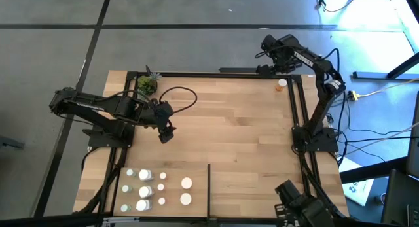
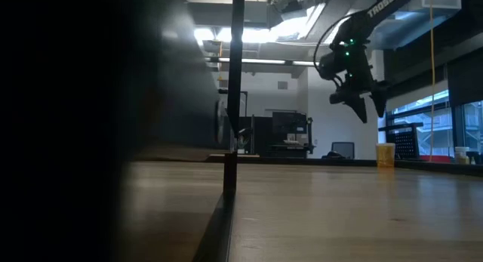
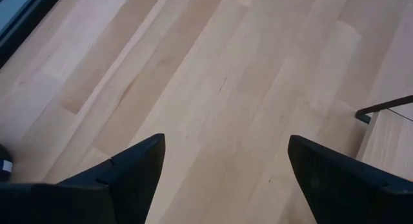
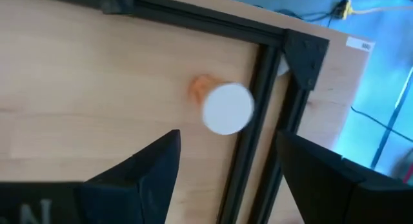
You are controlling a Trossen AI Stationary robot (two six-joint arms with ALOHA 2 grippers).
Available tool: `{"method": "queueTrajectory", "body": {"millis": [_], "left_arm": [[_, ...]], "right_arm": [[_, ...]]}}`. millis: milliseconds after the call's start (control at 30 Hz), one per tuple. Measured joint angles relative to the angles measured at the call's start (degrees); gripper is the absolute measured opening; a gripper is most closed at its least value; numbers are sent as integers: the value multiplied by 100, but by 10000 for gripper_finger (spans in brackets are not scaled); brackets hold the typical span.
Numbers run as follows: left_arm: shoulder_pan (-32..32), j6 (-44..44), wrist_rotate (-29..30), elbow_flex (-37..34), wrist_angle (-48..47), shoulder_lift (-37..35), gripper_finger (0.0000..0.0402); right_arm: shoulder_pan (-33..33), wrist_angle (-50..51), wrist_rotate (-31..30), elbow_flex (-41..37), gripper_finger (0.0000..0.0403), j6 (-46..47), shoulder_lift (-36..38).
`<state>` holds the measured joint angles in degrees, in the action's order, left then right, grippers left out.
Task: Pick and place medicine bottles onto shelf by color
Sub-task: Put the orange pill bottle on the shelf aligned with the other orange pill bottle
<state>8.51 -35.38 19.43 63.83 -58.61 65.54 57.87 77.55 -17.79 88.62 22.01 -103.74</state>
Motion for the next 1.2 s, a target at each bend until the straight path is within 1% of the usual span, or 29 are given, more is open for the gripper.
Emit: {"method": "queueTrajectory", "body": {"millis": [100, 233, 500, 633, 867, 1200], "left_arm": [[0, -2, 64, 0, 0, 0, 322], [0, 0, 100, 0, 4, 0, 322], [2, -2, 99, 0, 4, 0, 322], [2, -2, 98, 0, 4, 0, 322], [2, -6, 98, 0, 4, 0, 322], [2, -2, 96, 0, 4, 0, 322]], "right_arm": [[124, -1, 39, 0, 257, -1, -9], [242, -5, 269, 0, 257, -146, -9], [356, -286, 297, -481, 257, -139, -9], [354, -511, 152, -619, 257, -238, -9], [380, -759, 287, -643, 257, -147, -9], [385, -689, 298, -643, 257, -111, -9]]}}
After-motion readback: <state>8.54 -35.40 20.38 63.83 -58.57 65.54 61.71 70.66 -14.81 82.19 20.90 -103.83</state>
